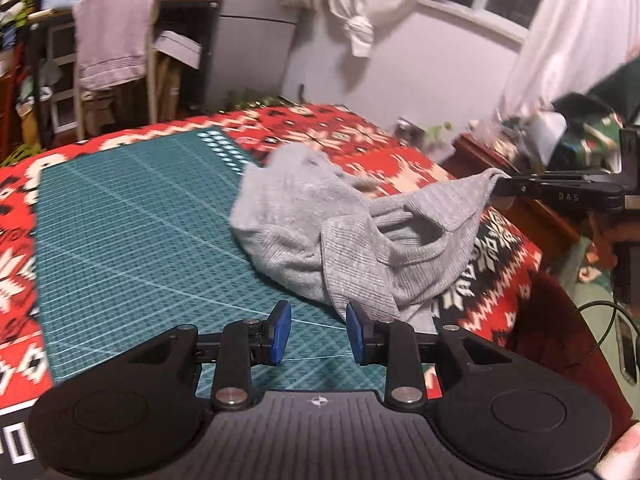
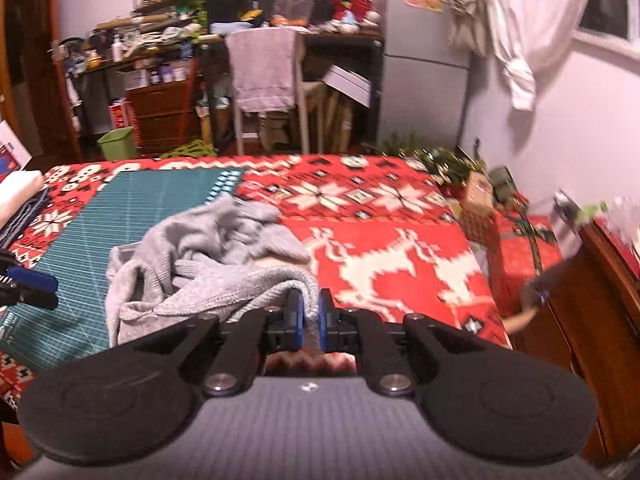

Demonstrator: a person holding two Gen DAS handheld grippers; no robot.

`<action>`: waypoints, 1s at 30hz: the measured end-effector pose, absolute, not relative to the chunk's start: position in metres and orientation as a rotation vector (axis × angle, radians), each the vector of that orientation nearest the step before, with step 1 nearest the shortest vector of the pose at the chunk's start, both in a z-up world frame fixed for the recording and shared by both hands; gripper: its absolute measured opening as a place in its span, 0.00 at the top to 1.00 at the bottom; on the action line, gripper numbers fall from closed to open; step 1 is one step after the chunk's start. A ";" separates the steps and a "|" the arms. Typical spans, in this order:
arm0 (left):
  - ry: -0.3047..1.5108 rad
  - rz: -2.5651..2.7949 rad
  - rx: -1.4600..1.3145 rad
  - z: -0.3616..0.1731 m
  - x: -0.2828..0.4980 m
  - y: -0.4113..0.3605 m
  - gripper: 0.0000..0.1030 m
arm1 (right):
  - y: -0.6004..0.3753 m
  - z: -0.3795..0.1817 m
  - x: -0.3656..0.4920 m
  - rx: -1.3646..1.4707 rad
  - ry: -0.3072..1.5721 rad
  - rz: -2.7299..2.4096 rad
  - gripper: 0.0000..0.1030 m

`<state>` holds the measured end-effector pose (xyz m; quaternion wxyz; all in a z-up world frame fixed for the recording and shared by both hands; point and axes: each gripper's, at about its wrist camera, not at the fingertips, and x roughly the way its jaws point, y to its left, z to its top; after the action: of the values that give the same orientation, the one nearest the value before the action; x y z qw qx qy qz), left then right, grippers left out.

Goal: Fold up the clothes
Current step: 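Lift the grey shirt high with both tools and shake it out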

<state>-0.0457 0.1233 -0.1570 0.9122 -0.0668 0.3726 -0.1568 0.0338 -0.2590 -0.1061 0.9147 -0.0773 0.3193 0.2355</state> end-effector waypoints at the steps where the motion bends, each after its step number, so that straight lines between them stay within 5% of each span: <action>1: 0.765 -0.334 -0.139 -0.158 -0.043 0.121 0.71 | -0.261 -0.109 0.033 -0.152 0.662 0.480 0.92; 11: 0.683 -0.416 0.140 -0.158 0.014 0.076 0.65 | -0.271 -0.124 0.020 -0.106 0.677 0.475 0.92; 20: 0.819 -0.536 0.290 -0.184 0.047 0.055 0.64 | -0.270 -0.125 0.024 -0.079 0.680 0.483 0.92; 24: 0.820 -0.509 0.227 -0.185 0.044 0.057 0.89 | -0.270 -0.125 0.025 -0.067 0.678 0.480 0.92; 30: 0.678 -0.383 0.124 -0.157 0.008 0.079 0.92 | -0.264 -0.118 0.026 -0.054 0.651 0.473 0.92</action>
<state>0.0083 0.0789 -0.1568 0.9234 0.0604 0.3301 -0.1866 0.0260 -0.2645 -0.1182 0.9197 -0.0261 0.3168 0.2304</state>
